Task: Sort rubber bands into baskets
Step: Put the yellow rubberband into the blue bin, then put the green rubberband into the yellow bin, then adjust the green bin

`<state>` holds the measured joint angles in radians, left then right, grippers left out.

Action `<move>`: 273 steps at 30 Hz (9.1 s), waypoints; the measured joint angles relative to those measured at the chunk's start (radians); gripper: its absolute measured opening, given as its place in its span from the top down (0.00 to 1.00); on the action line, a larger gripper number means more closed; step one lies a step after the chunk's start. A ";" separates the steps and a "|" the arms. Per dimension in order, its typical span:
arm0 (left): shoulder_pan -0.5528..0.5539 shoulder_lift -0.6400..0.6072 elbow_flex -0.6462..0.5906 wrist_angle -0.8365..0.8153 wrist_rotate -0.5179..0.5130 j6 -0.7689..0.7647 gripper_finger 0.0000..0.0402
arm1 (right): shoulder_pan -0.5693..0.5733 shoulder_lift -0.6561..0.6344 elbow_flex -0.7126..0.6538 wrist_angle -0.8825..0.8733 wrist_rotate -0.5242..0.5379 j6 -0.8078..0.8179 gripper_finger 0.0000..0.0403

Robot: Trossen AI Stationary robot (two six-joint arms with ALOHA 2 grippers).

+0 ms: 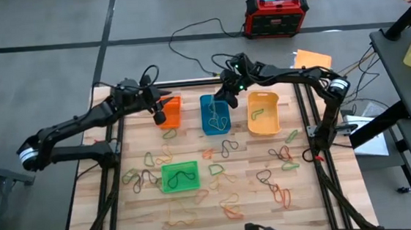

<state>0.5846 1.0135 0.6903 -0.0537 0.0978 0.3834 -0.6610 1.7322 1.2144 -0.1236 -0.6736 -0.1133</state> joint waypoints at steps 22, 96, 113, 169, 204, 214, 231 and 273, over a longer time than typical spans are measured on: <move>0.000 0.033 0.000 0.001 0.000 0.023 0.81 | 0.157 -0.273 0.009 -0.432 0.022 0.145 0.63; 0.000 0.032 -0.001 -0.009 0.000 -0.027 0.81 | 1.026 -0.225 -0.436 -0.734 0.506 1.568 0.97; 0.000 0.032 -0.001 -0.007 0.000 -0.043 0.81 | 1.007 -0.450 -0.351 -0.661 0.813 1.473 0.98; -0.012 0.032 -0.001 -0.023 0.000 -0.222 0.81 | 0.417 -0.474 -0.289 -0.699 1.271 0.872 0.73; -0.636 0.033 -0.001 -0.008 -0.230 -0.528 0.81 | 1.032 -0.503 -0.225 -0.580 0.882 0.760 0.83; -0.663 0.033 -0.001 -0.036 -0.230 -0.540 0.81 | 1.095 -0.343 -0.215 -0.362 0.948 0.670 0.82; -0.662 0.477 0.138 -0.017 -0.229 -0.319 0.81 | 1.095 -0.396 -0.177 -0.403 1.115 0.559 0.79; -0.645 0.906 0.461 -0.276 -0.221 -0.322 0.67 | 1.095 -0.499 -0.220 -0.422 1.200 0.557 0.77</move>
<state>-0.0605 1.9194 1.1515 -0.3295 -0.1230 0.0612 0.4339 1.2331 0.9943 -0.5453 0.5262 0.4435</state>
